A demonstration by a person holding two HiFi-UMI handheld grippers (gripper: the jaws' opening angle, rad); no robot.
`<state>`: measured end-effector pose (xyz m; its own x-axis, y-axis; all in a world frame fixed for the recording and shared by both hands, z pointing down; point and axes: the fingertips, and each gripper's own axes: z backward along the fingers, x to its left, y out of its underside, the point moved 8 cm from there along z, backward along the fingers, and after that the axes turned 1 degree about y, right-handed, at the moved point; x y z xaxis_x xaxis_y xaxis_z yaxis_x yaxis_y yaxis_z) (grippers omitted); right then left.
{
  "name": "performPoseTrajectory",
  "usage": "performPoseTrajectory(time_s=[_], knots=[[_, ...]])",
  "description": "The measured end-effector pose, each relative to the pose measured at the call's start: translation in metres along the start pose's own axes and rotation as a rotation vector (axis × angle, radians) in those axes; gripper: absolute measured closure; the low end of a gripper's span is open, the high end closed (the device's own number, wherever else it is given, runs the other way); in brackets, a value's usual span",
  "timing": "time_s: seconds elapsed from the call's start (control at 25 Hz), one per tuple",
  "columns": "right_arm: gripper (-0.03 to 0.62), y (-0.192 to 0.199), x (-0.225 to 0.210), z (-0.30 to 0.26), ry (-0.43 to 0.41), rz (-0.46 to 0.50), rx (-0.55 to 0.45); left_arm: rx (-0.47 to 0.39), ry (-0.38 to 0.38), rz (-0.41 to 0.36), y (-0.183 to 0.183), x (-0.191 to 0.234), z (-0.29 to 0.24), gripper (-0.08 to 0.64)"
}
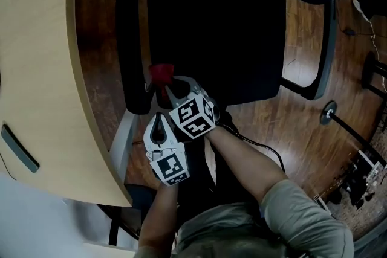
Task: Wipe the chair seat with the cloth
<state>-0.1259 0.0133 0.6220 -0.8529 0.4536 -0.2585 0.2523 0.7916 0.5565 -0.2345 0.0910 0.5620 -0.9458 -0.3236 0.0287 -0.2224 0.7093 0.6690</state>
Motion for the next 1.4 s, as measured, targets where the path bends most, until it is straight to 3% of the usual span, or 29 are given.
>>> performPoseTrajectory(time_s=[0.2,0.36,0.8,1.08,1.2,1.4], knots=[[0.532,0.013,-0.022,0.014,0.054,-0.044,-0.003,-0.006,0.020,-0.045,-0.010,-0.012,-0.006,0.555],[0.532,0.030,-0.065,0.043,0.136,-0.121,-0.015,-0.028,0.057,-0.072,-0.024,-0.047,-0.015,0.555],[0.532,0.123,-0.190,0.155,0.482,-0.458,-0.056,-0.069,0.264,-0.218,-0.063,-0.170,-0.043,0.555],[0.532,0.183,-0.222,0.205,0.677,-0.661,-0.082,-0.070,0.334,-0.291,-0.058,-0.223,-0.046,0.555],[0.534,0.199,-0.225,0.212,0.711,-0.711,-0.084,-0.062,0.350,-0.309,-0.051,-0.238,-0.047,0.555],[0.534,0.209,-0.226,0.210,0.699,-0.721,-0.103,-0.041,0.326,-0.319,-0.038,-0.250,-0.047,0.555]])
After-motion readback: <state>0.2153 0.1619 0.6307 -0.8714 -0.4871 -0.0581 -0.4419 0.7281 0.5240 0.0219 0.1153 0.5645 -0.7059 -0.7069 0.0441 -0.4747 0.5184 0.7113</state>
